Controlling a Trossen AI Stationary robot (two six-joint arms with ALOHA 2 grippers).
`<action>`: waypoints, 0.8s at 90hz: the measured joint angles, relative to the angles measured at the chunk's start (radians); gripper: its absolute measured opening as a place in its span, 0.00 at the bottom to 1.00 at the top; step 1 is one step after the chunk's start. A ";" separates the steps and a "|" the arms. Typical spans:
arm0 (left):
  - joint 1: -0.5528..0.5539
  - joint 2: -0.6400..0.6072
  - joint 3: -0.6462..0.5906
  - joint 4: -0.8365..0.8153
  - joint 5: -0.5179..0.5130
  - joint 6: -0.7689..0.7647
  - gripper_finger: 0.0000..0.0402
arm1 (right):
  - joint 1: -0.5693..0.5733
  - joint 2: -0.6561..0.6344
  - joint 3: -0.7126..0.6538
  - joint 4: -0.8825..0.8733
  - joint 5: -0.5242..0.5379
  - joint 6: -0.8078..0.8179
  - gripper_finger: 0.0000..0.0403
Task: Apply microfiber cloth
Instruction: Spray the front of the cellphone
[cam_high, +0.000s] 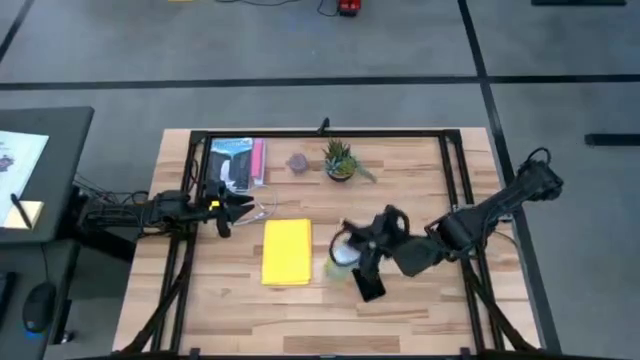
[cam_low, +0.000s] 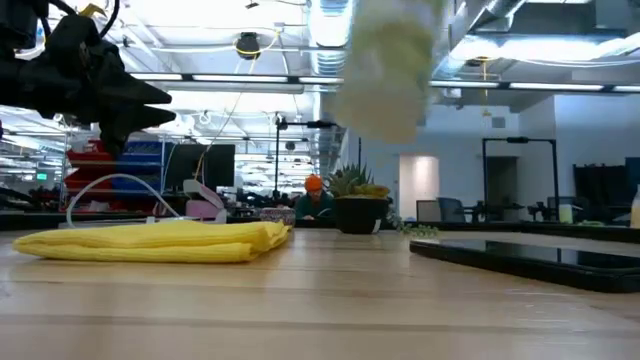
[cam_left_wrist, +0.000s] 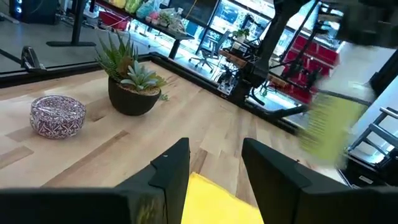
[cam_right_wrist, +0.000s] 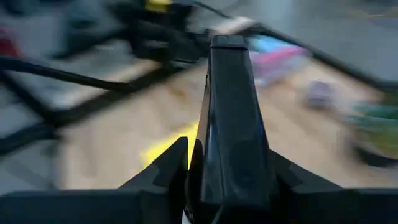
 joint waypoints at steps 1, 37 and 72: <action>0.000 0.000 0.000 0.000 0.000 0.000 0.33 | 0.004 0.006 0.000 0.007 -0.005 -0.002 0.28; 0.000 0.000 0.000 0.000 0.000 0.000 0.33 | 0.220 0.243 0.147 -0.168 -0.095 0.168 0.28; 0.000 0.000 0.000 0.001 0.000 0.000 0.33 | 0.261 0.322 0.178 -0.217 0.056 0.153 0.28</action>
